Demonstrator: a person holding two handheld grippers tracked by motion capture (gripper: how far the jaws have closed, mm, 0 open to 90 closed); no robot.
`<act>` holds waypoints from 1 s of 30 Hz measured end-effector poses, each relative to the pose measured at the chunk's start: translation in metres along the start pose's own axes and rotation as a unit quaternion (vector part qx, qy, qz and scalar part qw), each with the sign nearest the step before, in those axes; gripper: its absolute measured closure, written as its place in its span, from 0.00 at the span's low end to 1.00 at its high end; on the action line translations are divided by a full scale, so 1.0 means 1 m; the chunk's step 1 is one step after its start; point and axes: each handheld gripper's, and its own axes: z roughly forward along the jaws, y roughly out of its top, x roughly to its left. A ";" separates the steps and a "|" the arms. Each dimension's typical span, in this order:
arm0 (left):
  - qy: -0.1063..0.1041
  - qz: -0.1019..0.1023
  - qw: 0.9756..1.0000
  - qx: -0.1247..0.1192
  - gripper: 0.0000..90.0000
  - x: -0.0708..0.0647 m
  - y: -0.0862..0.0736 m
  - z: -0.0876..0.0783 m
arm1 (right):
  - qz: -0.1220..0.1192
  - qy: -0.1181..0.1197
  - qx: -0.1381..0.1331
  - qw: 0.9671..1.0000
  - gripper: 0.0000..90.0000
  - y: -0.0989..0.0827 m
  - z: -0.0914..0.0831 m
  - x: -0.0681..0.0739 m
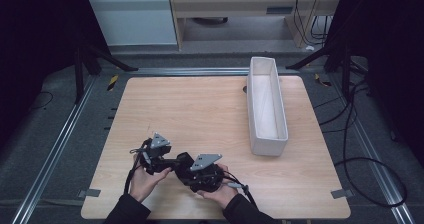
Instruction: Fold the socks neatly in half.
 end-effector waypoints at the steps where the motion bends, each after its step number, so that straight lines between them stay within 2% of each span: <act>1: 0.000 -0.003 1.000 0.001 0.36 0.000 -0.001 0.001 | 0.000 -0.002 0.001 1.000 0.64 0.000 0.000 0.001; 8: -0.002 -0.014 1.000 0.005 0.36 0.005 -0.021 -0.003 | 0.014 0.000 -0.004 1.000 0.59 0.000 -0.010 0.000; 10: -0.001 -0.014 1.000 0.004 0.36 0.006 -0.025 -0.005 | 0.017 -0.003 -0.012 1.000 0.58 0.002 -0.015 -0.001; 13: 0.004 -0.015 1.000 0.003 0.36 0.005 -0.030 -0.008 | 0.033 -0.009 -0.040 0.999 0.58 0.008 -0.026 -0.007; 16: 0.008 -0.017 1.000 0.000 0.36 0.002 -0.035 -0.011 | 0.056 -0.031 -0.060 0.996 0.56 0.010 -0.029 -0.013; 19: 0.012 -0.016 1.000 -0.002 0.35 -0.002 -0.040 -0.013 | 0.063 -0.045 -0.046 0.996 0.53 0.007 -0.021 -0.015; 23: 0.014 -0.013 1.000 -0.003 0.35 -0.006 -0.045 -0.014 | 0.058 -0.040 -0.019 0.997 0.50 -0.003 -0.011 -0.013; 30: 0.011 -0.011 1.000 -0.004 0.34 -0.007 -0.049 -0.014 | 0.053 -0.039 -0.013 0.998 0.49 -0.009 -0.009 -0.011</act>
